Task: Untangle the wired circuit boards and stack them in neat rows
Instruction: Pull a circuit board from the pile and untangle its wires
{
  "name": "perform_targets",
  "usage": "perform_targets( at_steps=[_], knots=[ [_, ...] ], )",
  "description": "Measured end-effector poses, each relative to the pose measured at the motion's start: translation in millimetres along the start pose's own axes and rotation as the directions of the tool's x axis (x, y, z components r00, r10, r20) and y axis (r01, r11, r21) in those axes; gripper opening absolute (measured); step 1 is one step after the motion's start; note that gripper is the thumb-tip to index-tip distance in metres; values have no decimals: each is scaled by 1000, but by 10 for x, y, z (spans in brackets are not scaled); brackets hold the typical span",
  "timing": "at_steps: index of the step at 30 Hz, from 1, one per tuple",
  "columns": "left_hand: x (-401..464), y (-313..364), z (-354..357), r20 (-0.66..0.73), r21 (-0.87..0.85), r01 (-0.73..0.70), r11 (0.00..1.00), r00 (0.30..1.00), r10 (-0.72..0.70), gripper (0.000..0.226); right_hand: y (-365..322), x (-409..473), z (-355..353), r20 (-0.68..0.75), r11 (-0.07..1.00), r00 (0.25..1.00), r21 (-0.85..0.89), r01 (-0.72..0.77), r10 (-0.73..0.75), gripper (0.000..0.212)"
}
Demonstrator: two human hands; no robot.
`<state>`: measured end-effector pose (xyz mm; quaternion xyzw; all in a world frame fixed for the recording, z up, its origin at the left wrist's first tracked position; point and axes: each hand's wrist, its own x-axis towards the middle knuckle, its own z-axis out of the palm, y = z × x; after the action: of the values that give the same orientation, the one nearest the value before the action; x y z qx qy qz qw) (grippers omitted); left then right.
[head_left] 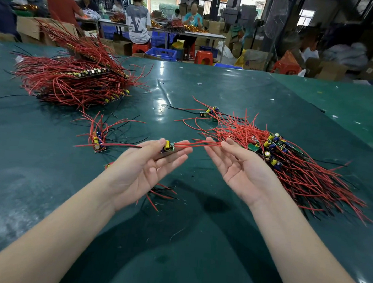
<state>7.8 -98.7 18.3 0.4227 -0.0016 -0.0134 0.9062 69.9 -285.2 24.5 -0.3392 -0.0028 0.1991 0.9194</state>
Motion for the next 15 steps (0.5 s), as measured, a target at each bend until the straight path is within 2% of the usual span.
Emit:
perform_targets(
  at_steps=[2, 5, 11, 15],
  knots=[
    [-5, 4, 0, 0, 3, 11, 1000, 1000, -11, 20, -5, 2, -12, 14, 999, 1000, -33, -16, 16, 19],
    [-11, 15, -6, -6, 24, 6, 1000, 1000, -6, 18, -36, 9, -38, 18, 985, 1000, -171, -14, 17, 21],
    [-21, 2, 11, -12, 89, -25, 996, 1000, 27, 10, -82, 11, -64, 59, 860, 986, -483, 165, -156, 24],
    [-36, -11, 27, -2, 112, -39, 993, 999, 40, 11, -74, 8, -81, 64, 812, 982, -554, 185, -179, 23]
  ],
)
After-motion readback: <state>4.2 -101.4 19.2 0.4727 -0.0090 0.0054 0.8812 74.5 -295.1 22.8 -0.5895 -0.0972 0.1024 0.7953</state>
